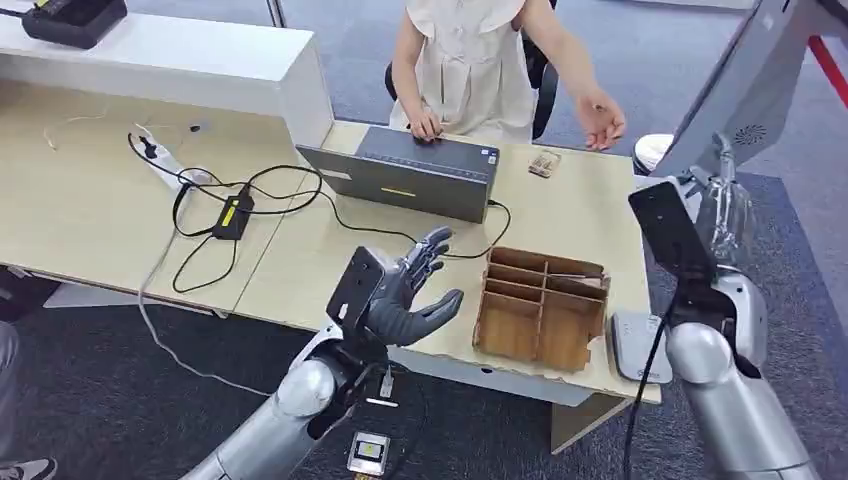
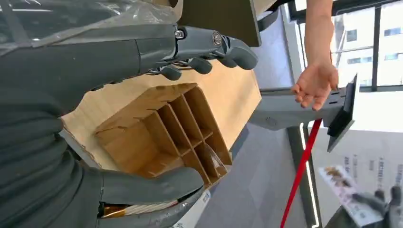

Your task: Pass the card to the sensor for recognition and then transmit it.

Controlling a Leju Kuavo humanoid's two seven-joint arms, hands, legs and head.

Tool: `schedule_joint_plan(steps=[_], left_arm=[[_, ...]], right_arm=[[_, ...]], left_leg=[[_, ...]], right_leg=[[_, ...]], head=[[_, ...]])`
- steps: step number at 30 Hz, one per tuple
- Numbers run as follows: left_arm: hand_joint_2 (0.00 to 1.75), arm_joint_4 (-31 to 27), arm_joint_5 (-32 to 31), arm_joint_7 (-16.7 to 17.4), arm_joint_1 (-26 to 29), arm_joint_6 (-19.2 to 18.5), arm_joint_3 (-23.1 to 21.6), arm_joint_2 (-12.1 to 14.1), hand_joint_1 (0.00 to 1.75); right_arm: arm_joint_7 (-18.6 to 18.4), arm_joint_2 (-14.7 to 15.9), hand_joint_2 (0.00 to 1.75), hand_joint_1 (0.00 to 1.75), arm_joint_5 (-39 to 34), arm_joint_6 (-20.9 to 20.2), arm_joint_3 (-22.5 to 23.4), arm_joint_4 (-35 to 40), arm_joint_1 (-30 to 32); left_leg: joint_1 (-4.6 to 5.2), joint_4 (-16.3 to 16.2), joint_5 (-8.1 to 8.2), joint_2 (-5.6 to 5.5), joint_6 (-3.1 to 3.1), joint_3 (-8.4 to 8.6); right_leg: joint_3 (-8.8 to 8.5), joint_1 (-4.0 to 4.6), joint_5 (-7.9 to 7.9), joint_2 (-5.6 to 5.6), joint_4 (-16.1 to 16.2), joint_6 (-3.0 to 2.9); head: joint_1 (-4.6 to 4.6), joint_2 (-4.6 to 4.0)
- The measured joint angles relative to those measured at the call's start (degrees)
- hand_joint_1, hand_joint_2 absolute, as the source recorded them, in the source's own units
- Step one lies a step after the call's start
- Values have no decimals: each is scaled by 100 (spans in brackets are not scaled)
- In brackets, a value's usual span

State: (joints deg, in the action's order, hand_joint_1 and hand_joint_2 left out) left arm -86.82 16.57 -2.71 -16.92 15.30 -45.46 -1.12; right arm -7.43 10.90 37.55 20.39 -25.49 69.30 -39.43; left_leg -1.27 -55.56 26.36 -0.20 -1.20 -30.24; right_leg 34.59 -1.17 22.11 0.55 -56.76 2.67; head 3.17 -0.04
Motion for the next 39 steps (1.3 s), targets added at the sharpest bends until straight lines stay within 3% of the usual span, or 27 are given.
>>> schedule_joint_plan(steps=[14, 23, 31, 32, 33, 34, 39], left_arm=[[175, 120, 107, -20, -153, -22, -199, -37, 0], [175, 192, 153, 22, -225, 133, -297, -59, 0], [175, 194, 203, 52, -226, 271, -325, -55, 0], [175, 194, 203, 63, -226, 282, -326, -52, 0], [175, 194, 203, 74, -226, 293, -326, -48, 0], [175, 194, 203, 79, -224, 304, -328, -39, 0], [175, 194, 203, 105, -221, 304, -334, -6, 0]], right_arm=[[479, -1057, 175, 175, -111, -417, -684, -2005, -1527], [411, -1514, 175, 175, -37, -456, -961, -3168, -2059], [135, -1687, 175, 173, 44, -516, -1158, -3761, -2245], [116, -1702, 175, 155, 46, -516, -1176, -3816, -2262], [87, -1711, 175, 155, 48, -516, -1193, -3858, -2281], [74, -1713, 175, 0, 48, -516, -1213, -3907, -2303], [41, -1750, 175, 0, 18, -487, -1294, -4107, -2340]], left_leg=[[-1, 0, -1, -5, -1, -6], [-1, -1, -1, -6, -1, -6], [0, -1, -1, -6, -1, -7], [0, -1, -1, -6, -1, -7], [0, -1, -1, -7, -1, -7], [0, -1, -1, -7, -1, -7], [0, -1, 0, -6, -1, -6]], right_leg=[[7, 0, 1, -4, -5, -1], [11, 1, 1, -2, -5, -1], [11, 0, 1, -2, -5, -1], [11, 0, 1, -2, -5, -1], [11, 0, 1, -3, -5, -1], [11, 0, 1, -3, -5, -1], [11, 1, 1, -2, -5, -1]], head=[[-2, 0], [-2, 0], [-2, 0], [-2, 0], [-2, -2], [-2, -2], [-2, -2]])
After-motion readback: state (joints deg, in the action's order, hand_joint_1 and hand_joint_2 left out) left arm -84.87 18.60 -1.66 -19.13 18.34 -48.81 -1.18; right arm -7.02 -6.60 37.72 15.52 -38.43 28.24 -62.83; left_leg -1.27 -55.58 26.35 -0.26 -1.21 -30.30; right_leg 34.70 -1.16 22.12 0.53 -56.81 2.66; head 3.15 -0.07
